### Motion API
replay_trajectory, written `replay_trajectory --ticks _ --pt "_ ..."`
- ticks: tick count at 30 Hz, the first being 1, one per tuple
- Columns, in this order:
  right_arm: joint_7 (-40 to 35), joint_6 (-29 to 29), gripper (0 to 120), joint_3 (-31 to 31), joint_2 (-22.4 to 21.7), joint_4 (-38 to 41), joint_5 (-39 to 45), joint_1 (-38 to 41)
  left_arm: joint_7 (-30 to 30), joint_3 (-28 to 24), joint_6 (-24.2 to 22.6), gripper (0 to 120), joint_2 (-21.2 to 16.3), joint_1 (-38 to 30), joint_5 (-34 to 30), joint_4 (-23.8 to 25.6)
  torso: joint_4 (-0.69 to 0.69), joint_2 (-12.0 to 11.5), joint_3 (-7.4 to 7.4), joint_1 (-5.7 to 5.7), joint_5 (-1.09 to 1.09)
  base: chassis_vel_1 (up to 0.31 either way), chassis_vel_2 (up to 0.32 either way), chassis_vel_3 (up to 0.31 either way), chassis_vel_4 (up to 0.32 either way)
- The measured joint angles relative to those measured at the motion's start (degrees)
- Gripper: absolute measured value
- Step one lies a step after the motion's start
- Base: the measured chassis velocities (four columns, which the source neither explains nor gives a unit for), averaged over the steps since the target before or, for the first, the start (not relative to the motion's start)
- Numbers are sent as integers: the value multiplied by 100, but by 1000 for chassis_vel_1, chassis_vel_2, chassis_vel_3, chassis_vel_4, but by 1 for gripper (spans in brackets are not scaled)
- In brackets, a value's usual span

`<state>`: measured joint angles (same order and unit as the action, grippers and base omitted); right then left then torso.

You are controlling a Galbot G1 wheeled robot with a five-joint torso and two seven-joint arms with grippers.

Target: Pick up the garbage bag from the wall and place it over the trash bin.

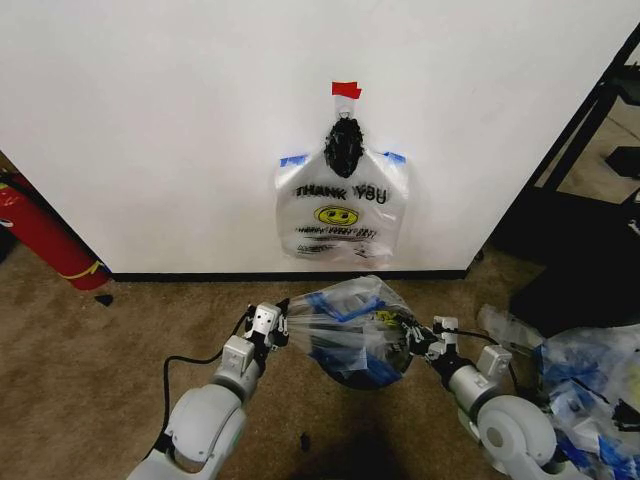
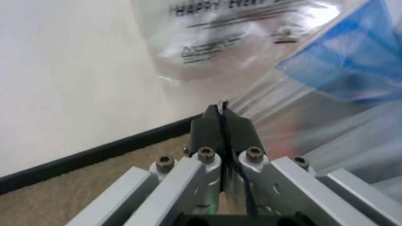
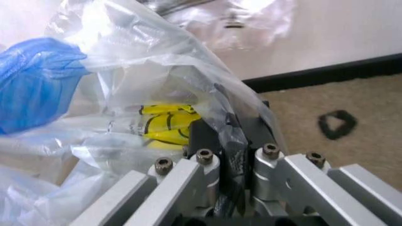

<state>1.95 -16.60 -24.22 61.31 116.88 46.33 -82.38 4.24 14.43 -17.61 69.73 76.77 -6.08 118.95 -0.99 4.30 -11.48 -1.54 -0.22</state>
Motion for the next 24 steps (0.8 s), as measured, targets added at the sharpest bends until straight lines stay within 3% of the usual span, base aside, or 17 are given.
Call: replay_trajectory --ticks 4,6,9,12,14,21,24 --pt "88 205 1 34 22 3 -189 22 16 48 742 5 -27 170 54 -38 -1 0 0 0 0 0 0 0 0" --pt "90 226 1 40 31 1 -218 28 6 51 841 7 -34 193 80 -37 0 0 0 0 0 0 0 0 0" --pt "82 395 1 135 124 -33 -546 95 -242 172 1848 23 -115 359 681 -81 0 0 0 0 1 0 0 0 0" --pt "32 522 1 178 176 -68 -800 155 -552 341 2457 34 -236 436 1217 -204 0 0 0 0 0 0 0 0 0" --pt "20 560 1 185 182 -75 -868 169 -637 396 2607 36 -275 444 1363 -247 0 0 0 0 0 0 0 0 0" --pt "-92 838 1 265 134 -18 -1574 157 -1283 584 3987 69 -509 385 2598 -416 -1 0 -1 0 0 0 0 0 0" --pt "-79 919 1 298 117 42 -1794 133 -1325 504 4148 77 -512 315 2905 -493 -1 0 0 0 0 0 0 0 0"
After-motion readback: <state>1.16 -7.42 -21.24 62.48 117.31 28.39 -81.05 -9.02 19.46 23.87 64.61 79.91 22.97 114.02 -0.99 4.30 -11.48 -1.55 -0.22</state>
